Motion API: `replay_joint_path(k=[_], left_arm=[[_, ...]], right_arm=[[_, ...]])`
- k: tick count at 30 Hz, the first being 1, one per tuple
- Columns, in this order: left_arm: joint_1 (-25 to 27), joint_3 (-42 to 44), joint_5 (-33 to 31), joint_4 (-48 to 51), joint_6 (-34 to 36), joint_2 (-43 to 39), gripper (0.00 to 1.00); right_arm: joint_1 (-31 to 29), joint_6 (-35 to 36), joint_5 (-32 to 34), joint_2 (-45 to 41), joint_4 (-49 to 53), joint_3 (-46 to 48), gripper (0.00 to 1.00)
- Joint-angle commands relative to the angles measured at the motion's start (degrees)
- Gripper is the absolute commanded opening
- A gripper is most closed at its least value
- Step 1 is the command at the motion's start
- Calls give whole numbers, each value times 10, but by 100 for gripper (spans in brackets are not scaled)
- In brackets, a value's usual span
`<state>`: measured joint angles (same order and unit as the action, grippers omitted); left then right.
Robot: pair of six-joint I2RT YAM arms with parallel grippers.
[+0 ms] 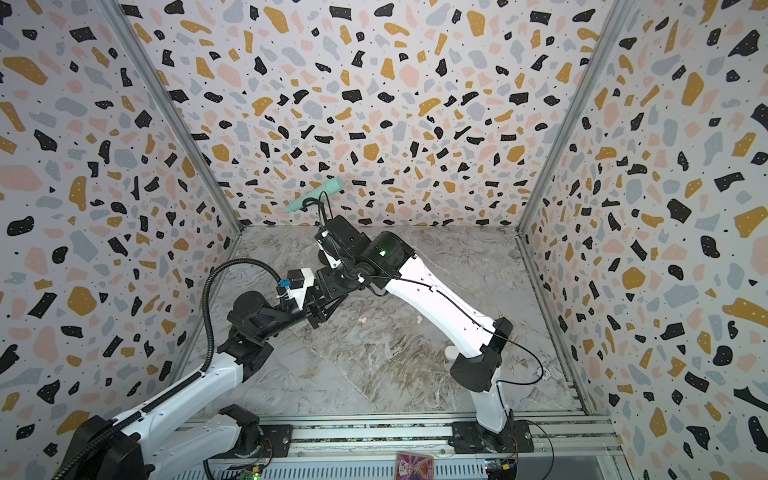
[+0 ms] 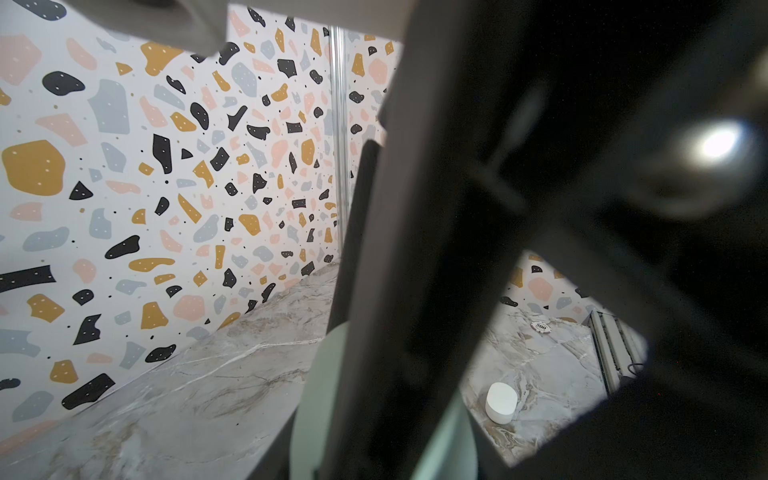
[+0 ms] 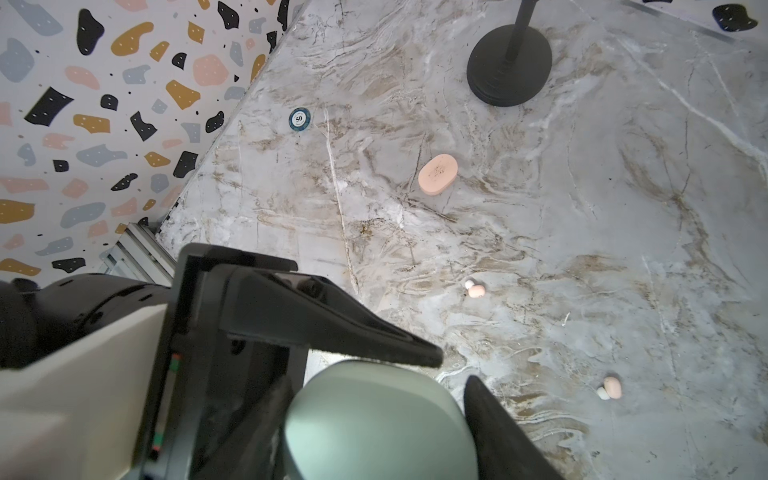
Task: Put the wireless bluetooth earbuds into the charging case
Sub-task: 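Set the mint green case down with the right gripper while the left gripper opens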
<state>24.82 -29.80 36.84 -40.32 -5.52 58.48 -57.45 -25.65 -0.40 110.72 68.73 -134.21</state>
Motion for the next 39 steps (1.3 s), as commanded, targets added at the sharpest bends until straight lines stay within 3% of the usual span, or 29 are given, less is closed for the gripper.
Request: replay_joint_path(k=[1, 9, 22, 29, 39], left_arm=[[1, -16, -9, -11, 4, -6, 56], [1, -17, -46, 39, 15, -11, 73], [1, 4, -194, 184, -8, -39, 98], [2, 17, -234, 201, -41, -39, 100], [1, 26, -265, 203, -61, -46, 100]], right_arm=[[11, -9, 5, -48, -13, 29, 55], [68, -12, 9, -130, -57, 145, 55], [317, 22, -37, -306, -303, 636, 54], [441, 37, -38, -311, -433, 816, 54], [473, 23, -33, -274, -513, 919, 55]])
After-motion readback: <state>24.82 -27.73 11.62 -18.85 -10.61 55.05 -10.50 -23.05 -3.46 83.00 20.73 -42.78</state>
